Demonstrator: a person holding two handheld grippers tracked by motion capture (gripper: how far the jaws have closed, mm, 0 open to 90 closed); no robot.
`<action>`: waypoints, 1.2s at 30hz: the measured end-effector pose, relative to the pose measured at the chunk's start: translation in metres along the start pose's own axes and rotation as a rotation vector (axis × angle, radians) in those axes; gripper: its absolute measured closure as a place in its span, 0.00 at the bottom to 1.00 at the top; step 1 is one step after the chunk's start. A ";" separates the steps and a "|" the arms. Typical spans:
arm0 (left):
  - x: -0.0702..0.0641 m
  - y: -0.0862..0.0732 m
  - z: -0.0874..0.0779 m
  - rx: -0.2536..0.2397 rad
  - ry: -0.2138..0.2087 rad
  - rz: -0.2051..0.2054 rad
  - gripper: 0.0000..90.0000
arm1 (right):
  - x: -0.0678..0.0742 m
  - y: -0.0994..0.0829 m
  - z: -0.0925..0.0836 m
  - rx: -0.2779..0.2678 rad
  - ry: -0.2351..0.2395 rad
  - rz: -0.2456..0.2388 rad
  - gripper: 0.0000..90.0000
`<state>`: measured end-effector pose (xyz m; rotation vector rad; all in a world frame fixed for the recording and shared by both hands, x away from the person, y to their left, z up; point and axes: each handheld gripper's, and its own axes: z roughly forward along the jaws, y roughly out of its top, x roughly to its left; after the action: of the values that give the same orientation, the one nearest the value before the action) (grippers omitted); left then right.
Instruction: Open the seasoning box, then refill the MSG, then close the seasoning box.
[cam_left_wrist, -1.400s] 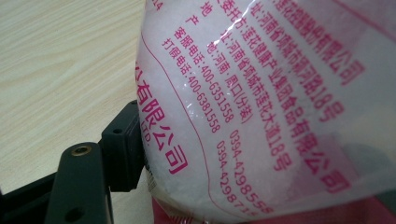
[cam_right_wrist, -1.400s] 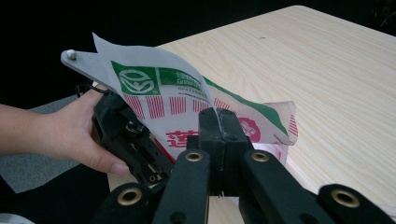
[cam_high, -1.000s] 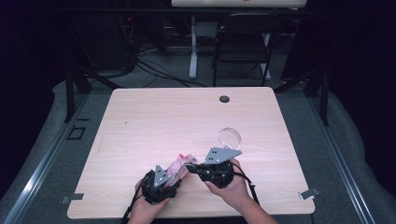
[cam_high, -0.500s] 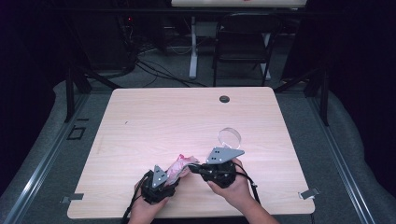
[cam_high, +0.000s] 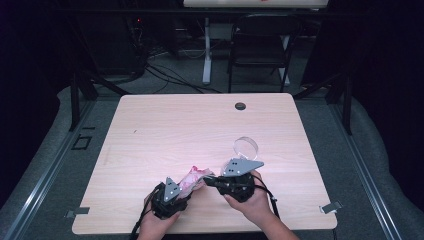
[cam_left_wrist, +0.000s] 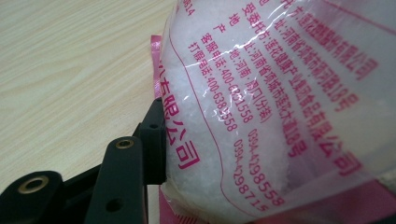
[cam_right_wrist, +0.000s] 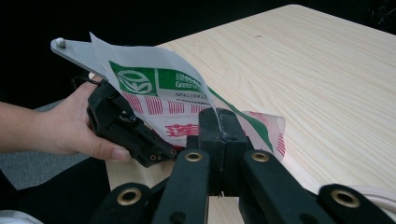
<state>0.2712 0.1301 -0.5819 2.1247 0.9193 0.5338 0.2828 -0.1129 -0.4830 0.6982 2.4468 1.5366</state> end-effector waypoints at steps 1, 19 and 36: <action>0.000 0.000 0.000 0.000 0.004 0.004 0.59 | 0.000 0.000 0.000 0.001 -0.001 0.000 1.00; 0.001 0.005 -0.005 0.000 0.067 0.061 0.60 | -0.001 -0.003 -0.003 0.003 0.000 -0.004 1.00; 0.001 0.009 -0.011 -0.008 0.131 0.109 0.61 | -0.001 -0.005 -0.006 -0.004 -0.005 -0.005 0.91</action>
<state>0.2691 0.1317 -0.5684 2.1620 0.8743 0.7375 0.2803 -0.1200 -0.4846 0.6946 2.4394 1.5349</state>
